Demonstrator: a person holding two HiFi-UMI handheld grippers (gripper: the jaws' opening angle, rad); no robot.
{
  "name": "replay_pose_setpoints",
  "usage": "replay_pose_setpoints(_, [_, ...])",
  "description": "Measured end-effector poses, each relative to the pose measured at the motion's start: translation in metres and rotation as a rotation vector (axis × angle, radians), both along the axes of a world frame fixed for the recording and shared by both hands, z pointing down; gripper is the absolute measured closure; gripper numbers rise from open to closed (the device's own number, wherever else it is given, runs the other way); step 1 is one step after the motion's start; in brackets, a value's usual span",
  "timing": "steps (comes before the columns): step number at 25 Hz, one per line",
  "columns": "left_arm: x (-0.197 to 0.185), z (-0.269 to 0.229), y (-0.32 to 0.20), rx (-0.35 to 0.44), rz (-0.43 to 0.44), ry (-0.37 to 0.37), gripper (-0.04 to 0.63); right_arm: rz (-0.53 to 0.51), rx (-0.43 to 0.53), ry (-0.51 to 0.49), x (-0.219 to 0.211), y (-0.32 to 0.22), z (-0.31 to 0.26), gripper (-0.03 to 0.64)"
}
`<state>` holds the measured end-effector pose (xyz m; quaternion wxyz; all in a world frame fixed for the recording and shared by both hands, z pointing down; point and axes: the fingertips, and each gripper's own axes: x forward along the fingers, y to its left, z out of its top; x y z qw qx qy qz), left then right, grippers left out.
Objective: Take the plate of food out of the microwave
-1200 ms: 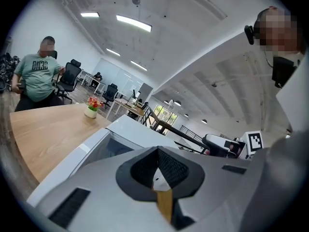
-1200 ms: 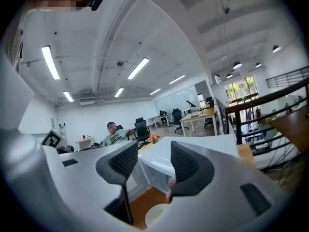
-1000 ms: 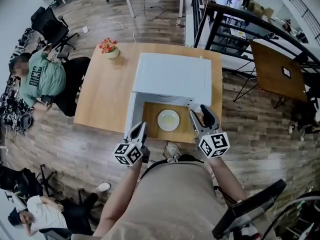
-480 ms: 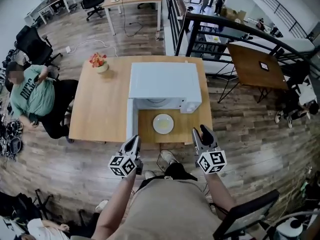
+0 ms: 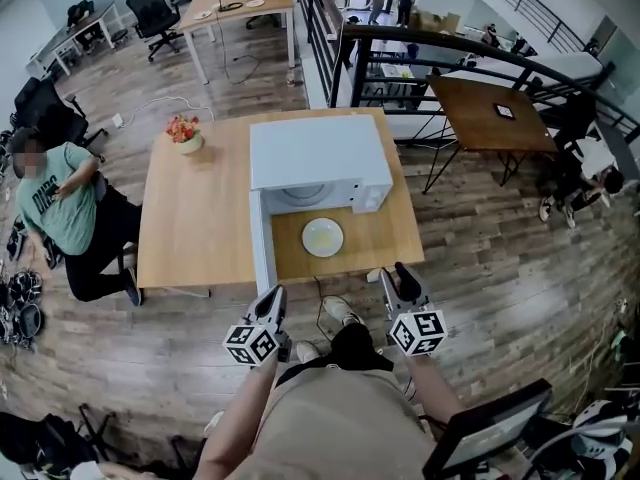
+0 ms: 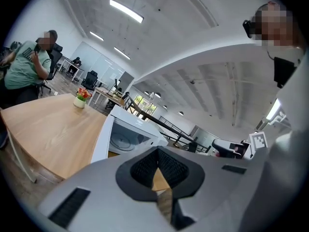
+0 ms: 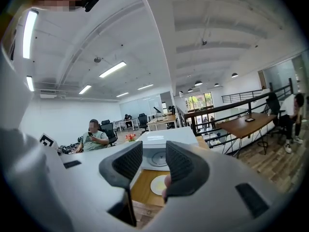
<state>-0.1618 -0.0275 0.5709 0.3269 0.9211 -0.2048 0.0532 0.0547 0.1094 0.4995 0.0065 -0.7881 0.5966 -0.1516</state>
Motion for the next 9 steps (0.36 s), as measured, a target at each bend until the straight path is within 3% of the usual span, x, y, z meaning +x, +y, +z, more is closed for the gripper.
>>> replay_pose_setpoints(9, [-0.044, -0.001, 0.006, -0.002, -0.004, 0.001, 0.592, -0.001, 0.027, 0.004, -0.034, 0.006, -0.001, 0.459])
